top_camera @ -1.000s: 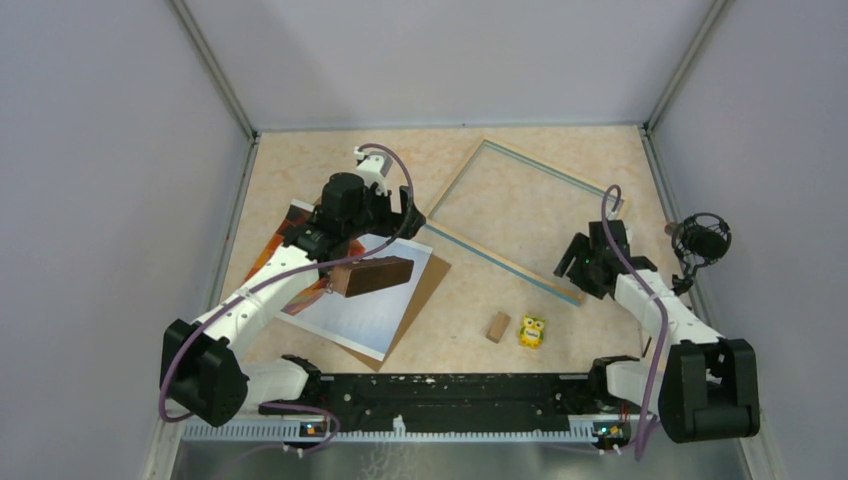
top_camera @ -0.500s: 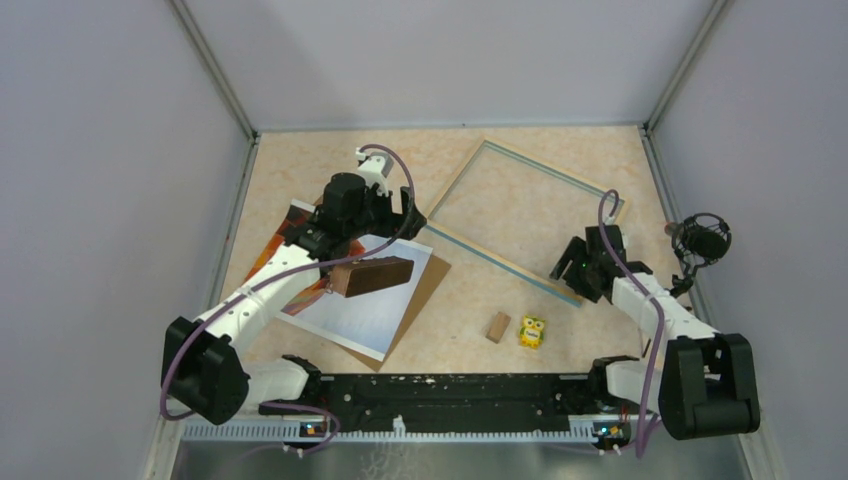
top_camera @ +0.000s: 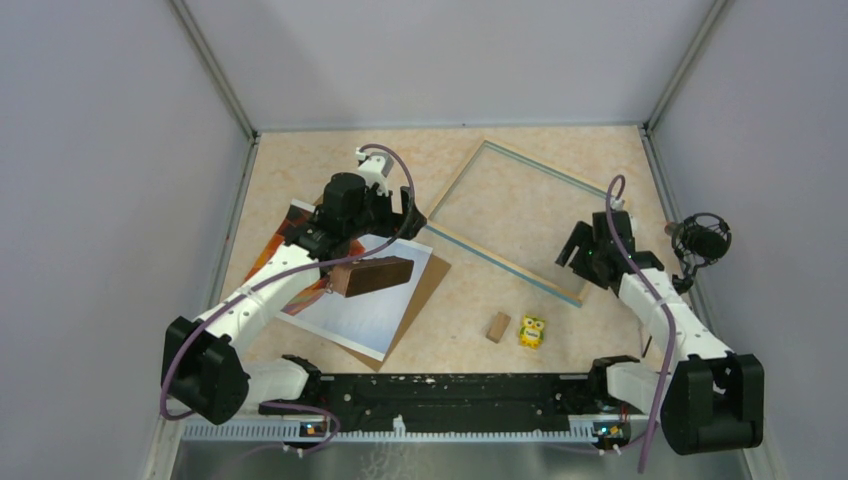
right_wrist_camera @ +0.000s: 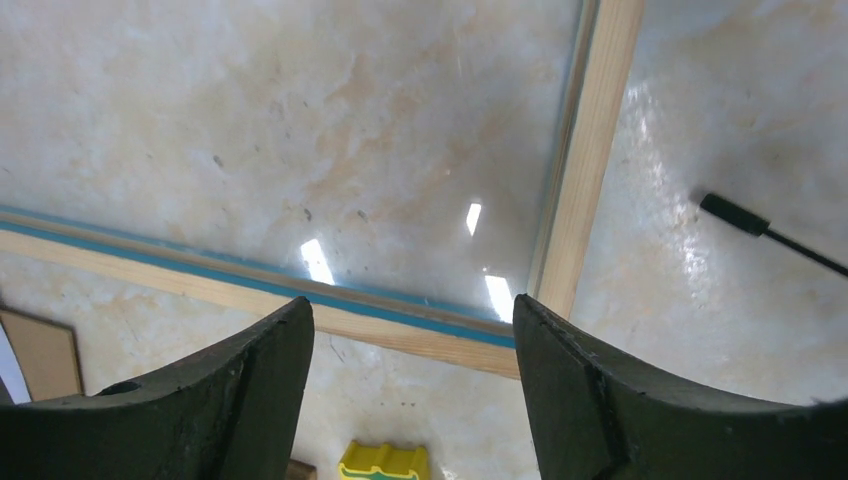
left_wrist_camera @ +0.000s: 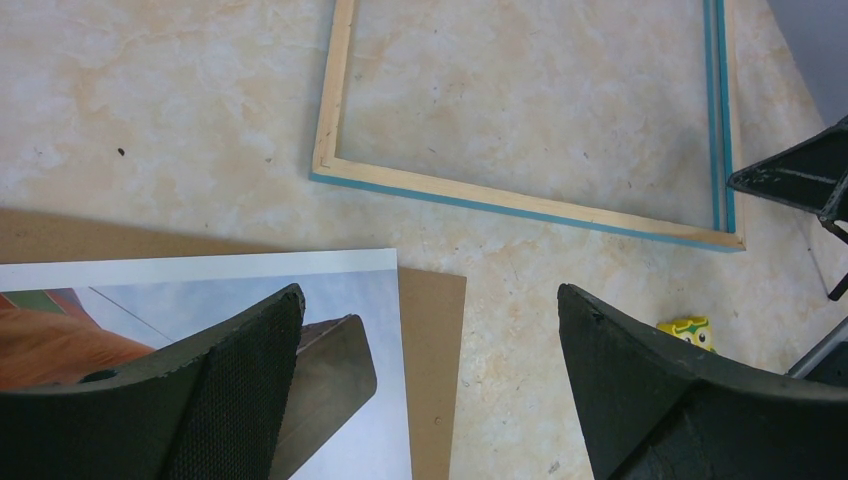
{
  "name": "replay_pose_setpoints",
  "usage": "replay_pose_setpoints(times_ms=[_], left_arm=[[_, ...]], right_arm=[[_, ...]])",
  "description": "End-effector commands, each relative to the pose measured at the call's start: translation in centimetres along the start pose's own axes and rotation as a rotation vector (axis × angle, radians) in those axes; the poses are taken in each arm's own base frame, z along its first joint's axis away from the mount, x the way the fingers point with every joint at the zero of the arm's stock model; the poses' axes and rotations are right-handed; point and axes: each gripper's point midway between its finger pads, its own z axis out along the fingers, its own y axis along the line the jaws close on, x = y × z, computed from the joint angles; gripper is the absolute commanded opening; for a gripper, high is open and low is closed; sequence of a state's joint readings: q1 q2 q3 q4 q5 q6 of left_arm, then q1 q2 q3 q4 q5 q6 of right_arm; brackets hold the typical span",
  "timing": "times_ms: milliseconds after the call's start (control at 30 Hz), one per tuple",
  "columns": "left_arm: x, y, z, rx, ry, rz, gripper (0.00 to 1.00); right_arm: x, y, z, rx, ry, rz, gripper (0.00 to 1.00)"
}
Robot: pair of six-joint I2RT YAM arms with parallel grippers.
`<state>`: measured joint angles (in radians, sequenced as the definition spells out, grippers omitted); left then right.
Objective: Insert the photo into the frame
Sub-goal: Place the photo frame item in the photo frame, then pick up the photo at the center of the board.
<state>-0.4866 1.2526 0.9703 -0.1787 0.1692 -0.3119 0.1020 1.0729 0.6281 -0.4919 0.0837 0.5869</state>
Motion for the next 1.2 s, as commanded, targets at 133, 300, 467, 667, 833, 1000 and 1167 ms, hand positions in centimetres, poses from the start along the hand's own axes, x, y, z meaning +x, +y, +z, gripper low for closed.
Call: replay_pose_setpoints(times_ms=[133,300,467,667,833,1000,1167], left_arm=[[-1.2,-0.6,-0.1,0.027,-0.046,0.010,0.98],[-1.3,-0.6,-0.2,0.023,-0.050,0.013,0.98],[-0.9,-0.3,0.1,0.015,-0.037,0.007,0.98],[-0.4,0.0,0.7,0.005,-0.017,-0.008,0.98],[0.7,0.8,1.1,-0.045,0.015,-0.073,0.98],[1.8,2.6,-0.2,-0.178,0.046,-0.200,0.98],[5.1,5.3,-1.8,-0.277,0.095,-0.317,0.98]], right_arm=[[-6.2,4.0,-1.4,-0.074,-0.097,-0.128,0.74],[-5.2,7.2,-0.7,-0.185,-0.052,-0.170,0.76],[-1.0,10.9,0.4,-0.266,0.032,-0.210,0.76],[4.1,17.0,0.6,-0.420,0.119,-0.262,0.76],[8.5,22.4,0.3,-0.606,0.231,-0.253,0.76],[10.4,27.0,0.1,-0.783,0.325,-0.184,0.70],[10.7,29.2,1.6,-0.825,0.345,-0.184,0.61]])
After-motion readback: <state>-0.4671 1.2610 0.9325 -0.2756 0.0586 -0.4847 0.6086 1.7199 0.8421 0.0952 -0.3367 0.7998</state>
